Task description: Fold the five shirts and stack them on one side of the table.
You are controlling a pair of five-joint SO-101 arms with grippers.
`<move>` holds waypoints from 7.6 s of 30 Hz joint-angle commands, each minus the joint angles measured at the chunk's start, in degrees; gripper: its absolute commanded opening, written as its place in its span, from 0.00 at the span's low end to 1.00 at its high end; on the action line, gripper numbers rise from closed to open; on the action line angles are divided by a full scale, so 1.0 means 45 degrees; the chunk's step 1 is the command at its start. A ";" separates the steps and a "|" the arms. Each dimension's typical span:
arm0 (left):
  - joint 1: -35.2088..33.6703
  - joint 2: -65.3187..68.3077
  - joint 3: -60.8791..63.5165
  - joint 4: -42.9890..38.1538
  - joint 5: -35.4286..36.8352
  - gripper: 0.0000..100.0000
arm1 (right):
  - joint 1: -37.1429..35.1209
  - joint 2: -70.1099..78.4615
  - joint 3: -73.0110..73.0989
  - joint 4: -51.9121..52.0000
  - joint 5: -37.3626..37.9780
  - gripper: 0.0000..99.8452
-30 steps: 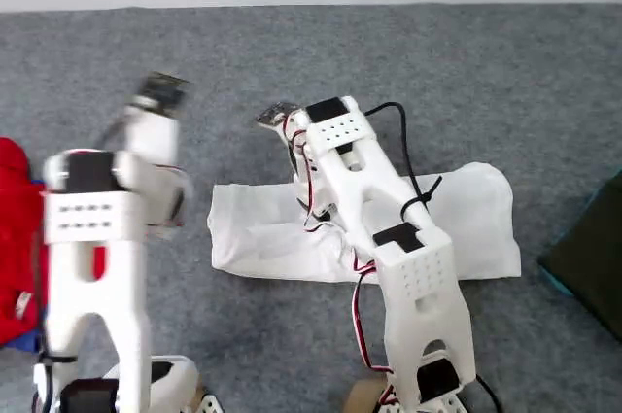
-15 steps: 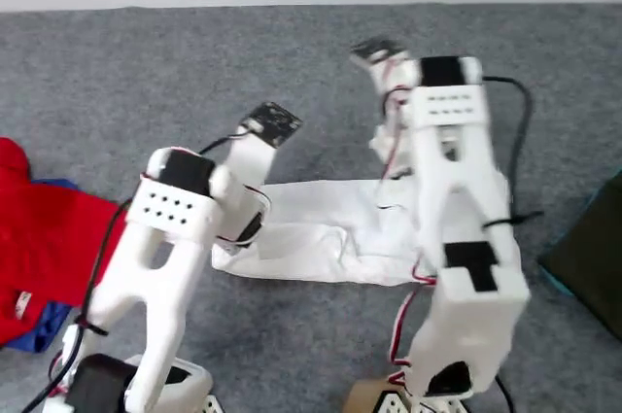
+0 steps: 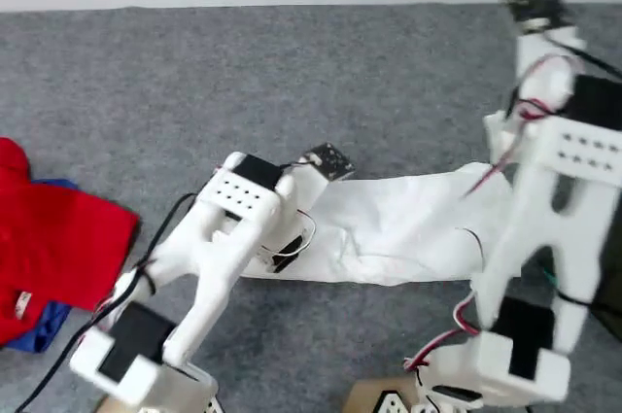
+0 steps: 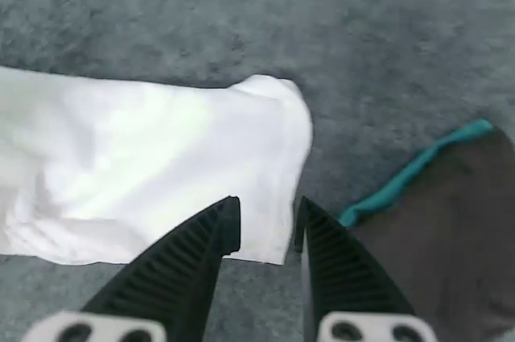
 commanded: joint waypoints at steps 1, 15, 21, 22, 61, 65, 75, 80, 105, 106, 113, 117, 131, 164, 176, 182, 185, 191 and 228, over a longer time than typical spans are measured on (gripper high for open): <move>-0.0254 0.0723 -0.1006 -0.0215 -0.0313 0.07 | 0.1143 -0.1416 -0.0449 0.0518 0.0098 0.13; -0.1680 0.4493 -0.9016 0.1817 -0.0899 0.07 | 0.3155 -0.2120 -0.0449 0.0518 0.0137 0.13; -0.1211 0.3810 -1.0090 0.3614 -0.0840 0.07 | 0.3331 -0.2120 -0.0449 0.0518 0.0137 0.13; -0.1094 0.3380 -0.9680 0.3595 -0.0840 0.07 | 0.3331 -0.2120 -0.0449 0.0518 0.0137 0.13; -0.1407 0.6173 -1.1614 0.3575 -0.1582 0.07 | 0.3350 -0.2139 -0.0449 0.0596 0.0098 0.13; -0.0879 0.5372 -1.0286 0.3575 -0.1563 0.07 | 0.3350 -0.2139 -0.0449 0.0596 0.0098 0.13; -0.0137 0.4611 -0.7863 0.1074 -0.1602 0.07 | 0.3350 -0.2139 -0.0449 0.0596 0.0098 0.13; -0.0176 0.5587 -0.7336 0.0508 -0.1582 0.07 | 0.3350 -0.2139 -0.0430 0.0596 0.0098 0.13; 0.0449 0.4982 -0.7551 0.2774 -0.1563 0.01 | 0.3546 -0.3038 0.1368 0.0537 0.0156 0.13; 0.0508 0.4767 -0.7805 0.3009 -0.1563 0.01 | 0.3546 -0.3038 0.1368 0.0537 0.0156 0.13; 0.1504 0.4063 -0.8156 0.3497 -0.1055 0.01 | 0.3546 -0.3136 0.1368 0.0537 0.0117 0.13; 0.2501 0.4708 -0.8156 0.3243 -0.0918 0.01 | 0.3546 -0.3155 0.1368 0.0557 0.0117 0.13; 0.2403 0.7111 -0.9133 0.2676 -0.0586 0.01 | 0.3585 -0.3761 0.1368 0.0576 0.0156 0.13; -0.1817 0.2090 -0.5245 0.2403 -0.0742 0.01 | 0.2354 -0.3643 0.4923 0.0049 0.0137 0.13; -0.3419 -0.2637 -0.4269 0.3575 -0.0391 0.01 | 0.0361 -0.3604 0.9299 -0.4327 0.0059 0.27; -0.4728 -0.4161 -0.2784 0.3575 -0.0410 0.01 | -0.0498 -0.3077 1.0842 -0.6750 -0.0430 0.28; -0.5275 -0.4630 -0.2256 0.3575 -0.0430 0.01 | -0.0459 -0.1827 1.0745 -0.6906 -0.1074 0.32; -0.5783 -0.5216 -0.1670 0.3575 -0.0449 0.01 | -0.0498 0.0752 0.9280 -0.6418 -0.1407 0.33; -0.5900 -0.5548 -0.1709 0.3575 -0.0410 0.01 | -0.3839 -0.0381 0.6486 -0.2198 -0.0645 0.01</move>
